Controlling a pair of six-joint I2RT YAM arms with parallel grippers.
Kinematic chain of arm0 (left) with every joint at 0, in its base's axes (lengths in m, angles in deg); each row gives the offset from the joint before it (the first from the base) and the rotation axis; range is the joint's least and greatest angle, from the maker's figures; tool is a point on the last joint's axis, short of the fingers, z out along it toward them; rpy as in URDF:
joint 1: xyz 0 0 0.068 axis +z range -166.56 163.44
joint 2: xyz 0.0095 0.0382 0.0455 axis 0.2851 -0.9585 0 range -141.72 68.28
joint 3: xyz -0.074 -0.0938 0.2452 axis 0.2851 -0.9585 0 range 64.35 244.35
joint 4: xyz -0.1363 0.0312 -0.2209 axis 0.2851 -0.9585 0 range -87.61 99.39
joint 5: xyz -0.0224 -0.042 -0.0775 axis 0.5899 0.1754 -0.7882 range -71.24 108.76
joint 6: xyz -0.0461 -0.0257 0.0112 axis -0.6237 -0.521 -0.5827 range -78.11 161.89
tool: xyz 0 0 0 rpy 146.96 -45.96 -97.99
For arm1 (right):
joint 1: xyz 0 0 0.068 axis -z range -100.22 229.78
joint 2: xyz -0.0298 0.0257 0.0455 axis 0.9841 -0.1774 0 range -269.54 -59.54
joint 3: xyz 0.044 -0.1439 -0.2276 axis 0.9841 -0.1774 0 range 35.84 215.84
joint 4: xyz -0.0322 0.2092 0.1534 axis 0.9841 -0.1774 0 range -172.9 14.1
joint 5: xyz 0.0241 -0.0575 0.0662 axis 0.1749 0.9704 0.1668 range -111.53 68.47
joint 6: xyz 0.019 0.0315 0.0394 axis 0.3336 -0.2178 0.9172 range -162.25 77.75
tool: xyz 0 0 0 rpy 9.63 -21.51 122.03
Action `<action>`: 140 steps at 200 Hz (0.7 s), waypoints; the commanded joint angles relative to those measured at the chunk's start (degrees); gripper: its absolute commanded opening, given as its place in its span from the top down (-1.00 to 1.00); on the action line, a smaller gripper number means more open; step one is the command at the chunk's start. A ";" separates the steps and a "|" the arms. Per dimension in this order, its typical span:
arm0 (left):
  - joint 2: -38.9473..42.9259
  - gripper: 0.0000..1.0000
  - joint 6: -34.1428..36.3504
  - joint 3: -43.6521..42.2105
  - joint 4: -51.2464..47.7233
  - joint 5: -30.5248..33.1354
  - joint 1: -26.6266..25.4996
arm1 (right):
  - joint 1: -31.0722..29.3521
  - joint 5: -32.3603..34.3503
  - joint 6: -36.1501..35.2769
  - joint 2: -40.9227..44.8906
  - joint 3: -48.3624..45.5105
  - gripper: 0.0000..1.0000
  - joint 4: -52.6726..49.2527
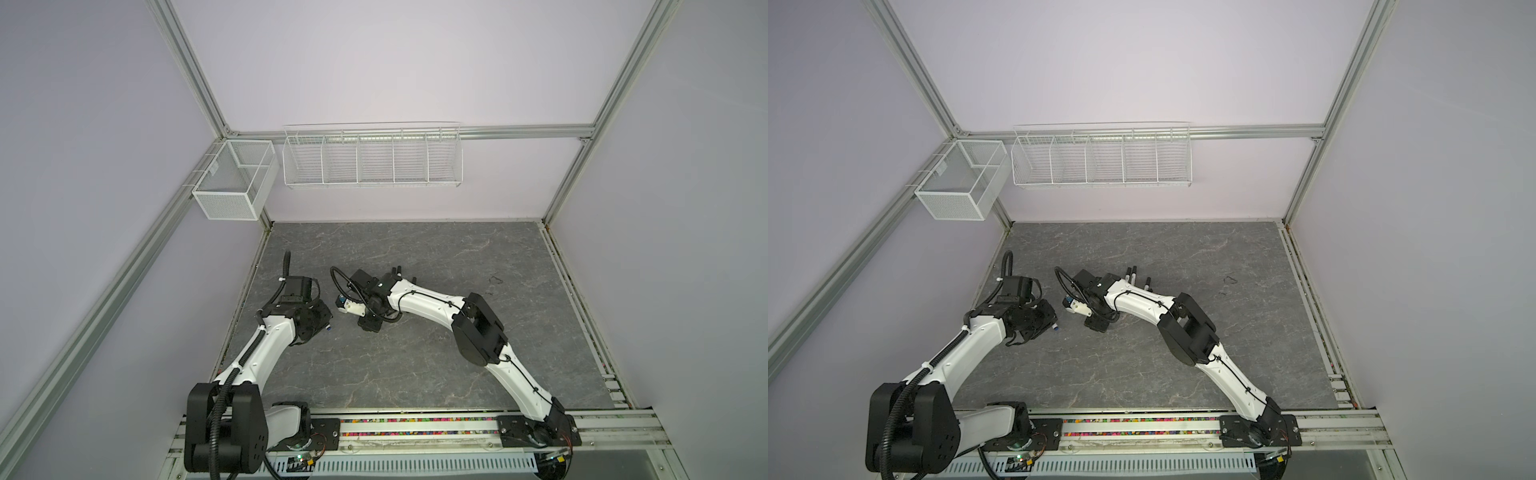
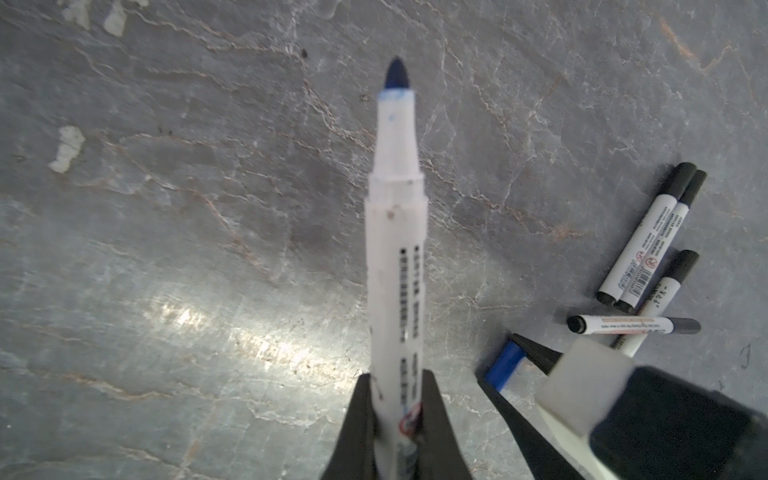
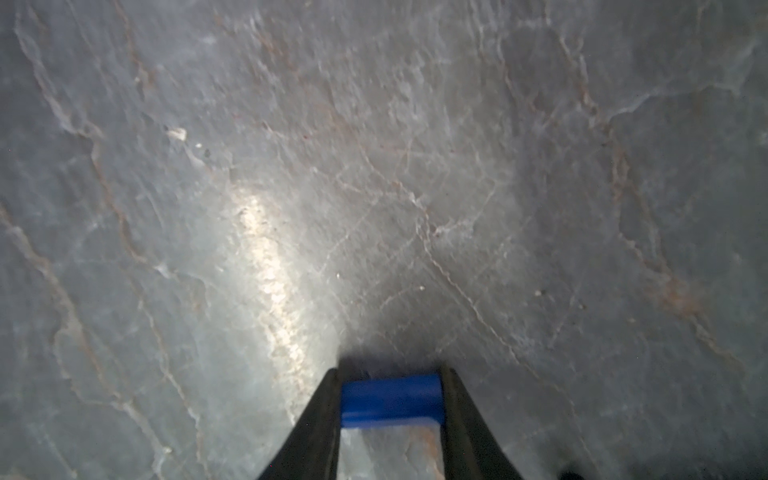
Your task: Insert the pens into the pen caps
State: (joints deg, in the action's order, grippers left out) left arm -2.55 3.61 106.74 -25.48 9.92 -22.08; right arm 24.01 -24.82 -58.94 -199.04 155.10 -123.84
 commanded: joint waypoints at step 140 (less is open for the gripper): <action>0.92 1.00 -1.06 -0.73 3.73 -1.86 0.42 | 29.06 -7.48 65.16 21.37 -32.92 0.27 12.86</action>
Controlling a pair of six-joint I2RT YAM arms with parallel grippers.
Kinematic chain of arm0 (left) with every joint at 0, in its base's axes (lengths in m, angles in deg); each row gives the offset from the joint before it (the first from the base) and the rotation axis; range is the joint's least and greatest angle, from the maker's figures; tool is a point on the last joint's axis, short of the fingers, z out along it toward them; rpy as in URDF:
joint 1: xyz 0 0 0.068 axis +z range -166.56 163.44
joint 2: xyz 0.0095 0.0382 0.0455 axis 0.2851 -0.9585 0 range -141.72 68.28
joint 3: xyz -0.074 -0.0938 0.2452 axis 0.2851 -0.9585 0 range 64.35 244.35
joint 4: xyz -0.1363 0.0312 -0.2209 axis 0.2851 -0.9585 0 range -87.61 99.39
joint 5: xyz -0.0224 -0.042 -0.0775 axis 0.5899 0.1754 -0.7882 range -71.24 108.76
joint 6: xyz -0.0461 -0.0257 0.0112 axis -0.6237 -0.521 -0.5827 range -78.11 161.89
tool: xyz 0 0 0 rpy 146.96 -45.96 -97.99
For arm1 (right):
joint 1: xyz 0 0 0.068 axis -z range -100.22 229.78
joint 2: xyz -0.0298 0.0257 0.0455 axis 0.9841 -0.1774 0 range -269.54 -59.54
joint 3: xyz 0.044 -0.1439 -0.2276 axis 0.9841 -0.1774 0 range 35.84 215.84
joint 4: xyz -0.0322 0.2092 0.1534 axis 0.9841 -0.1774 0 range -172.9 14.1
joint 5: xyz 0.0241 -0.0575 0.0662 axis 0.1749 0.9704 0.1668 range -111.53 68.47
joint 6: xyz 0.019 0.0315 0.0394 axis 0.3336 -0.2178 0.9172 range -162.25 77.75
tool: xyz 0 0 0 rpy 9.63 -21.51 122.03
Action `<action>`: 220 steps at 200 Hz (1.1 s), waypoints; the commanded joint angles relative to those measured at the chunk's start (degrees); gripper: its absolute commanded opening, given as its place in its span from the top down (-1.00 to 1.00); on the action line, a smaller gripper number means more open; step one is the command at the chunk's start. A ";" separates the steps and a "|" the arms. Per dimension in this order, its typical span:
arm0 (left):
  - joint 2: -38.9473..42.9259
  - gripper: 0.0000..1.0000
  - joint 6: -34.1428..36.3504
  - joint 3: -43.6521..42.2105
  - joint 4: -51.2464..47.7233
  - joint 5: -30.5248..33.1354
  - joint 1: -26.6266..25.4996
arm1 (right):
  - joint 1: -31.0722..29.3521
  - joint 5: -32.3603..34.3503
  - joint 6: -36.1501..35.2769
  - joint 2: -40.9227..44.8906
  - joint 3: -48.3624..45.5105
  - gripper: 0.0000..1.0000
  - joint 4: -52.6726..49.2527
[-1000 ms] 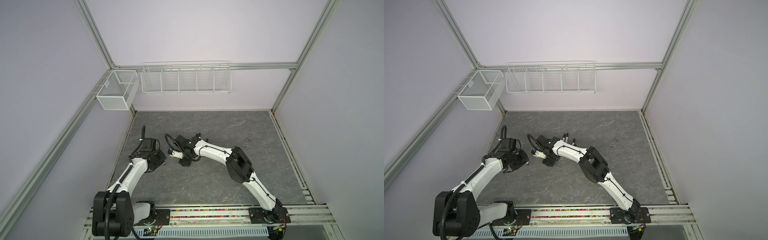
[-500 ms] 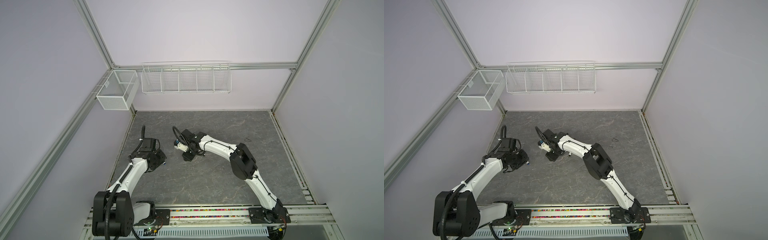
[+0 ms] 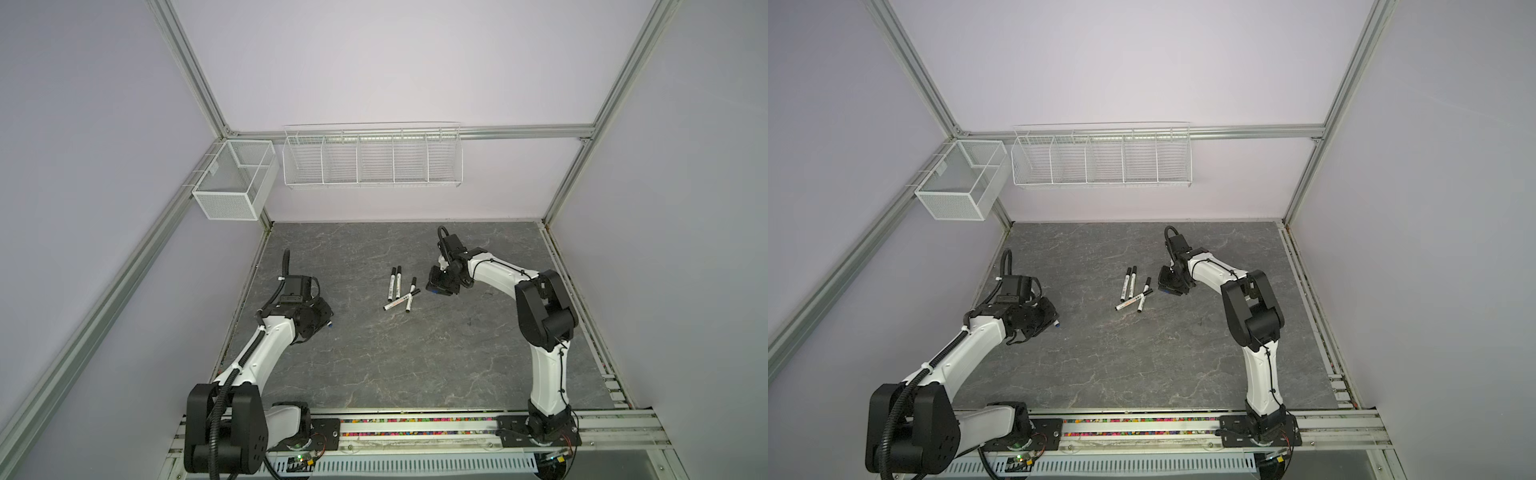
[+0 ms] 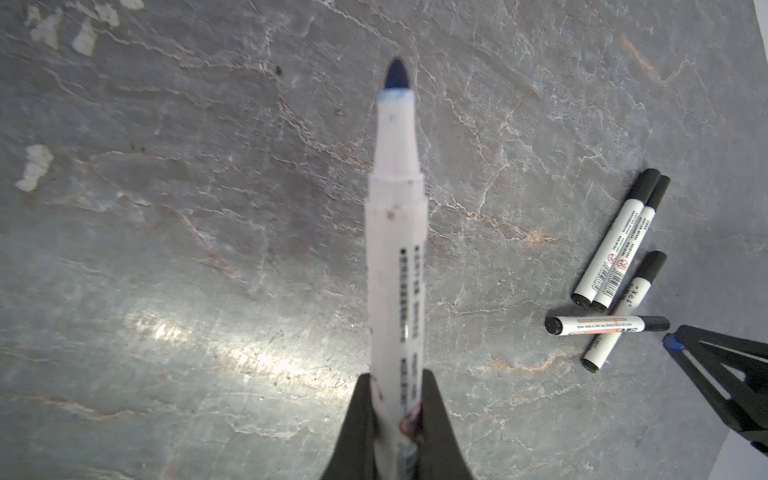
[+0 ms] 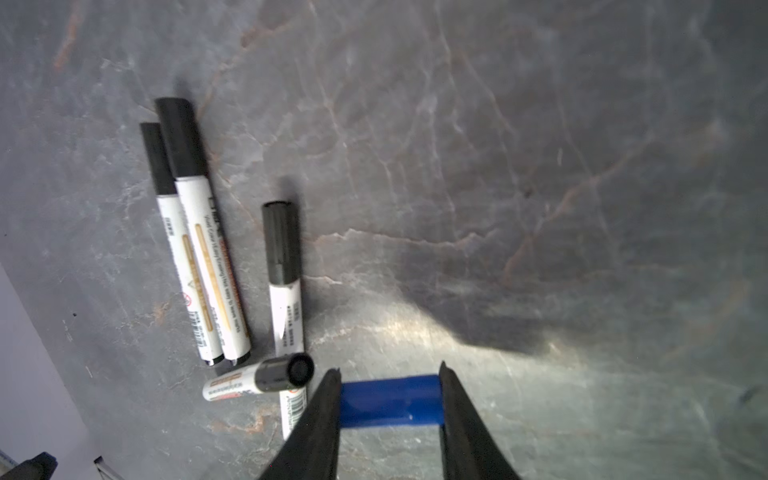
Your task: Insert the pens into the pen caps
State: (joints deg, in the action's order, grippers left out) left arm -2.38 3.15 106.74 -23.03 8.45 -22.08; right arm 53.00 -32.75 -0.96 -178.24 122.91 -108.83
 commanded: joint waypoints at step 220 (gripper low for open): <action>1.87 1.00 -2.92 -1.15 2.19 -0.11 0.42 | -0.41 17.30 -25.31 -13.81 20.32 0.01 -16.51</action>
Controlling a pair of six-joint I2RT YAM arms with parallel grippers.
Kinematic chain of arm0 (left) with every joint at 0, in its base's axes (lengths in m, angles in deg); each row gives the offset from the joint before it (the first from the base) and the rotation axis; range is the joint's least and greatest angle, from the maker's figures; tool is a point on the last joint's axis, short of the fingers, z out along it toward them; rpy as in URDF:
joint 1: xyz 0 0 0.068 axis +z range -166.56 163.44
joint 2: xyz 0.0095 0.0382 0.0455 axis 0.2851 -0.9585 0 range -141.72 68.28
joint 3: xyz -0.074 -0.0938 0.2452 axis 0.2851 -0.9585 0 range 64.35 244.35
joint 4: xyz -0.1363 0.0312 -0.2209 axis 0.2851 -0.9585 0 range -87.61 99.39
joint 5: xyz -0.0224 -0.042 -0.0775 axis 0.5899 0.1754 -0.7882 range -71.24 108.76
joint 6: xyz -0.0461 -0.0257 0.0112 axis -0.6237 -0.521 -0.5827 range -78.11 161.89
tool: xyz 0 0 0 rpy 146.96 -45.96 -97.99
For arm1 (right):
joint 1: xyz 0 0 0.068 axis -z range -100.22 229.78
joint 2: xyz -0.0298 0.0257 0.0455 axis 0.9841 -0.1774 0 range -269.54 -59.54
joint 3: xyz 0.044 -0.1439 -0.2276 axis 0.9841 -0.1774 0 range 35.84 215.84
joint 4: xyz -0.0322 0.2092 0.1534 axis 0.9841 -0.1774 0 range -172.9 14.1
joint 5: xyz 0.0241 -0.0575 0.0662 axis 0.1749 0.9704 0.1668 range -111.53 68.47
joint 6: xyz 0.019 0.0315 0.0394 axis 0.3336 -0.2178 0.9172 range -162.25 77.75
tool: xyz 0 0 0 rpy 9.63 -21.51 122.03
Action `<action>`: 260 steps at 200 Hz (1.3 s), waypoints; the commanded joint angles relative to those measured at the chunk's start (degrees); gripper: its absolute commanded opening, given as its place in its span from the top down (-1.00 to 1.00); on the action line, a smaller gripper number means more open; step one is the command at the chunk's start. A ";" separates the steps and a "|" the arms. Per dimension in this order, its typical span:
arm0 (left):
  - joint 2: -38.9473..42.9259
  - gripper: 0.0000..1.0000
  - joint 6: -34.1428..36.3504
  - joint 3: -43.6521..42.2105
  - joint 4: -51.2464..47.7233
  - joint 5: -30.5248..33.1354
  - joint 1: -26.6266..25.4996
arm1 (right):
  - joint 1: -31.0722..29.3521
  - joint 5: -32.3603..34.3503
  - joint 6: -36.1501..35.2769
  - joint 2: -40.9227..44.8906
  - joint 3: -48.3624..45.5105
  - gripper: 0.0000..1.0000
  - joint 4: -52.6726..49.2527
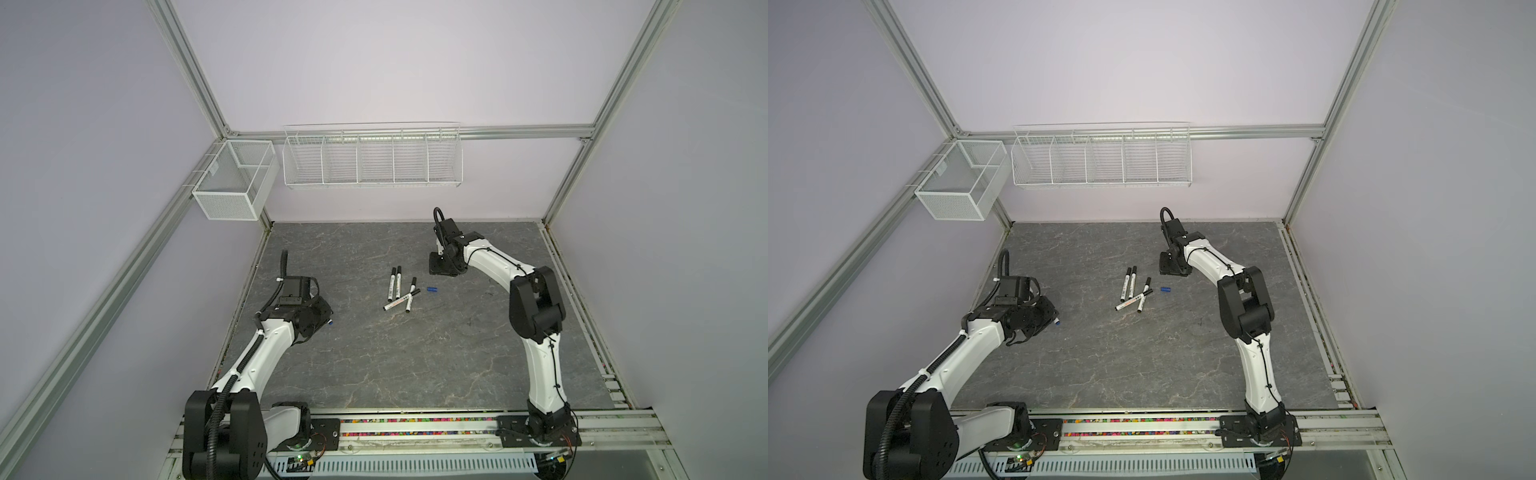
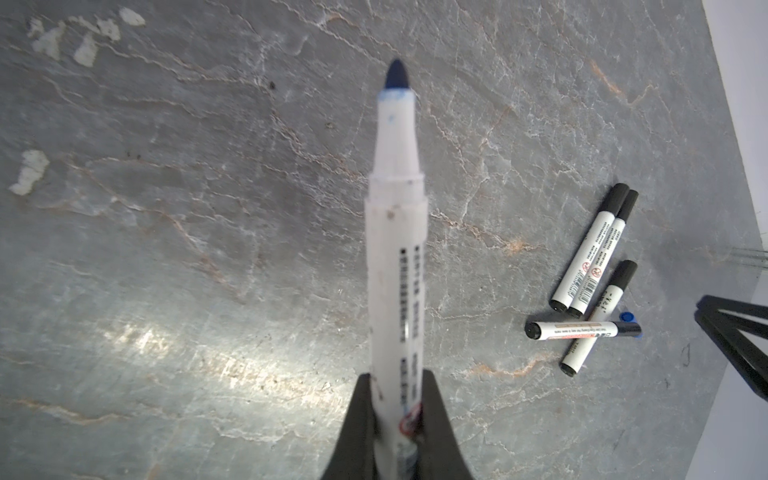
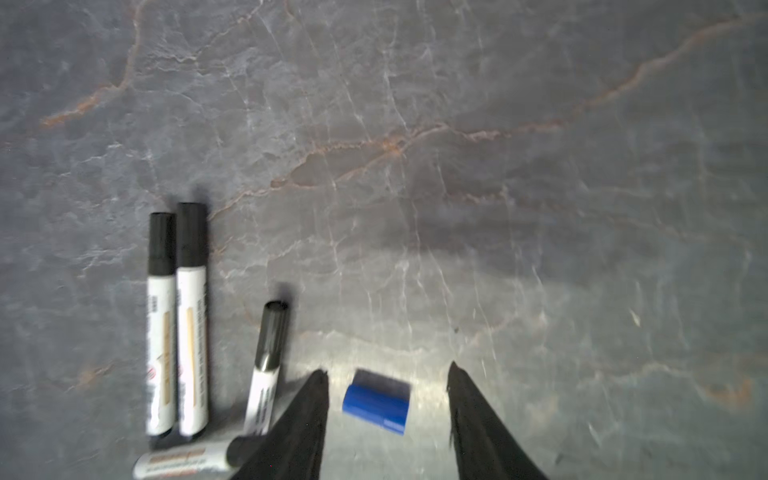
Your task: Insert the pens into the pen caps
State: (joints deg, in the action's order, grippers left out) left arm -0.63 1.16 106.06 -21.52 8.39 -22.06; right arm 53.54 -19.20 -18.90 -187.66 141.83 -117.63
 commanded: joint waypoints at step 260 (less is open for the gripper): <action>-11.17 1.00 2.14 3.20 4.07 -4.58 -3.21 | -10.90 5.56 -22.10 14.71 -25.79 -0.20 -2.47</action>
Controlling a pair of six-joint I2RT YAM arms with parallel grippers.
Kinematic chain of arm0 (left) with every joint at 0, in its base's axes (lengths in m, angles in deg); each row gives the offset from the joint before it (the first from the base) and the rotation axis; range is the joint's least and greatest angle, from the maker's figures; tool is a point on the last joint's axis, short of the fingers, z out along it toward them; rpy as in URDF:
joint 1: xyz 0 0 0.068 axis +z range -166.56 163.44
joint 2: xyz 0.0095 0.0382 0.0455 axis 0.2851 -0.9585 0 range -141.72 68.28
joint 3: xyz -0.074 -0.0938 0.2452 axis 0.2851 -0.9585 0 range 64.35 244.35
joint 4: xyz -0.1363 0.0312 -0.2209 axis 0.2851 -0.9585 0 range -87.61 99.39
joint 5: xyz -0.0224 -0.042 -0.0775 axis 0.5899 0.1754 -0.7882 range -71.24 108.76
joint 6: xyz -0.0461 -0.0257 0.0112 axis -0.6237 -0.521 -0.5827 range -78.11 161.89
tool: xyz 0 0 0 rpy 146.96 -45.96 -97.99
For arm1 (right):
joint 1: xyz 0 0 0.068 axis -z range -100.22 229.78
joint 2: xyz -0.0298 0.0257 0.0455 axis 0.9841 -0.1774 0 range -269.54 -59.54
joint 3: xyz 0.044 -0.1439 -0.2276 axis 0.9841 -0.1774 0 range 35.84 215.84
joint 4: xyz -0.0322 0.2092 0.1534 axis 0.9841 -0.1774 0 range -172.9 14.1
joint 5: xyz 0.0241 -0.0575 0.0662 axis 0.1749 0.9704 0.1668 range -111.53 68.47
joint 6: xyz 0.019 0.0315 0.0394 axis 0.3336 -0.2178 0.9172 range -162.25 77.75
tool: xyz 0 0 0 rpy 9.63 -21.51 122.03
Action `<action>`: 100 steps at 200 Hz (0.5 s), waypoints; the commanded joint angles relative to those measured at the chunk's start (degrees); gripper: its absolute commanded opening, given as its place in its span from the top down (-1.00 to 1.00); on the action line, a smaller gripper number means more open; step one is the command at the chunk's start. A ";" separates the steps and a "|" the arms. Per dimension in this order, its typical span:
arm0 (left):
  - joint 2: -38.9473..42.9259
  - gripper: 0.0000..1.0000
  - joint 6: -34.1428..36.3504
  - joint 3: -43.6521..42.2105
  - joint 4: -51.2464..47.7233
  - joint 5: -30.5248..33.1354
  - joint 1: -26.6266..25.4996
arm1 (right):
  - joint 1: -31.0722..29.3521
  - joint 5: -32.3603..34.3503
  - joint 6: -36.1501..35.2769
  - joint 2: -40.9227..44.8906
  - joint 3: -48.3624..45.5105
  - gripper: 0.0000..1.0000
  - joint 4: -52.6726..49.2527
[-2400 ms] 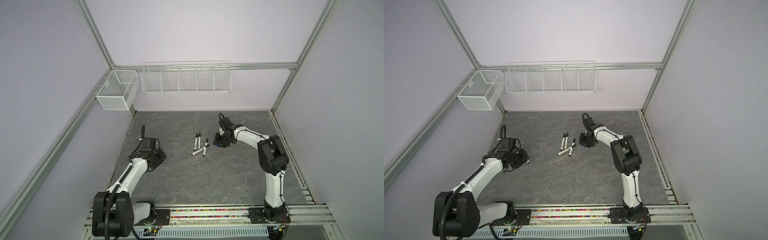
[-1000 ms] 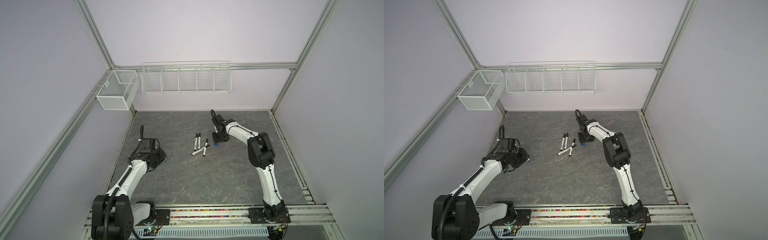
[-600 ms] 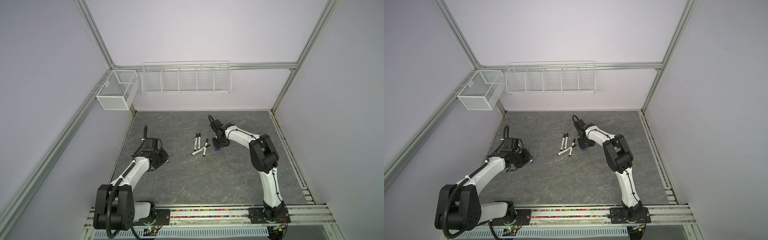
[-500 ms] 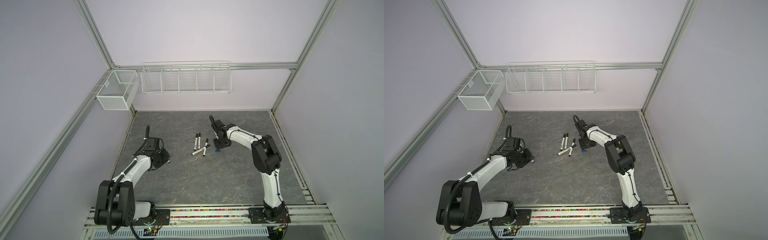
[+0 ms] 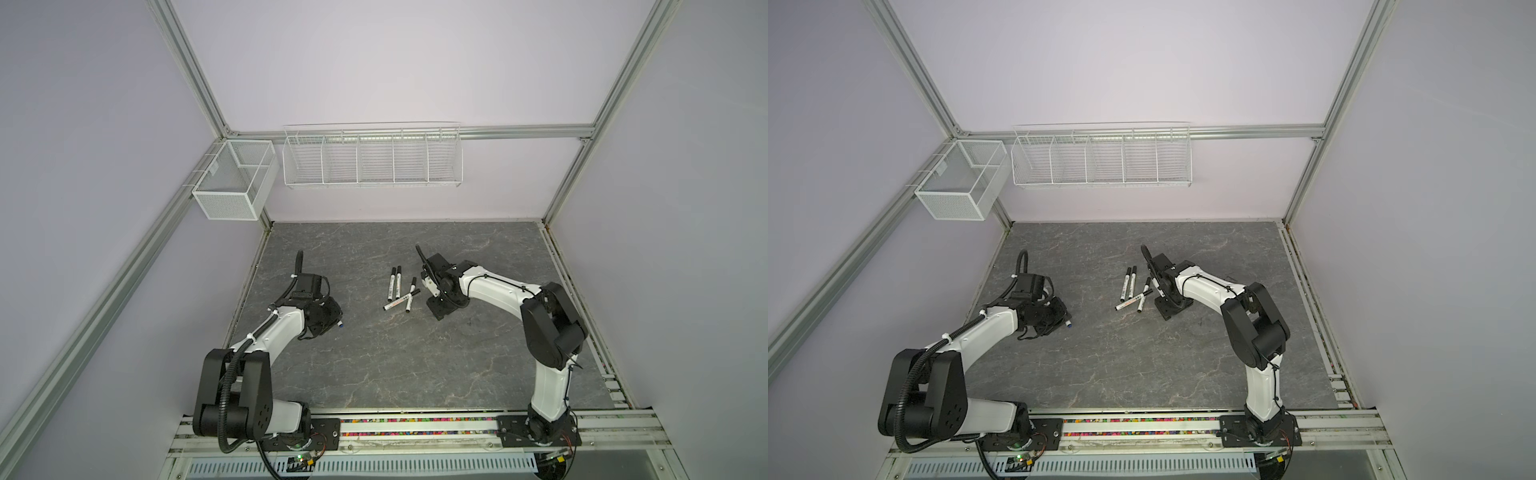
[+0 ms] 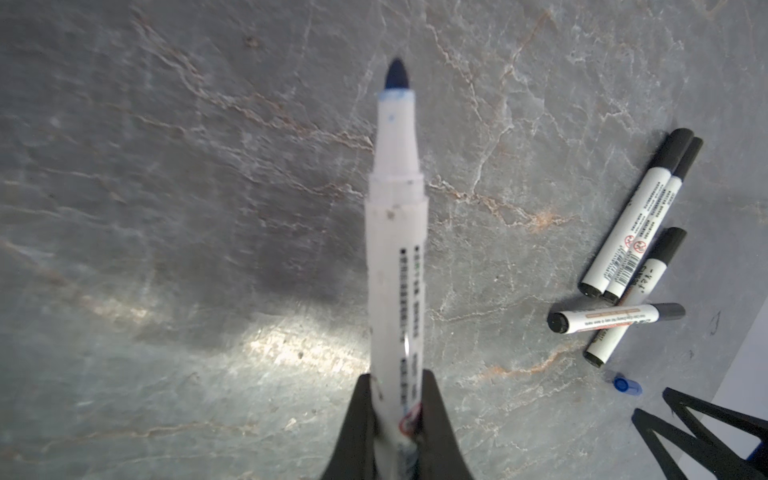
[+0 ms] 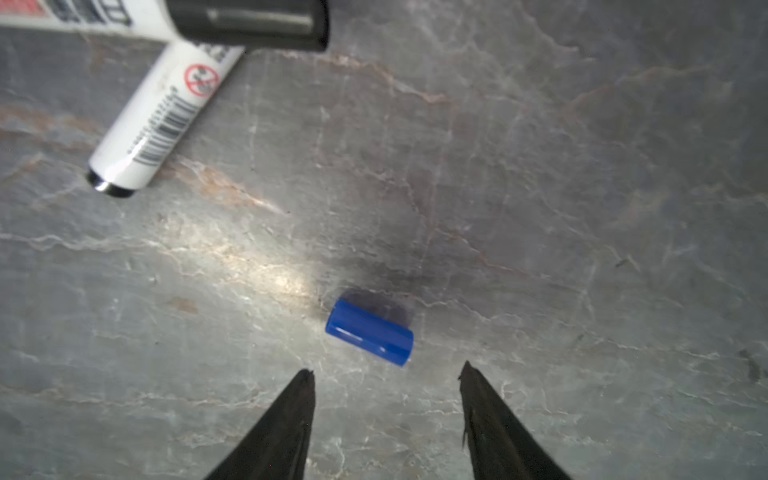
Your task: Insert the pens into the pen caps
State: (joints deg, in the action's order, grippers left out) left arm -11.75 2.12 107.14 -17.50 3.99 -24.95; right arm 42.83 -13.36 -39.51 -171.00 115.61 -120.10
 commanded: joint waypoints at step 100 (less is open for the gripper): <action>0.85 1.00 0.42 2.57 -0.75 0.83 -0.49 | -0.09 2.60 -1.49 -6.22 1.22 0.30 -0.96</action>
State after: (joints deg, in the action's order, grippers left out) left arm -11.56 2.10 107.66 -17.66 3.99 -25.01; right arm 42.66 -11.66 -41.41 -174.94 116.90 -119.97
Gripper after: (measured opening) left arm 0.106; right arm 0.389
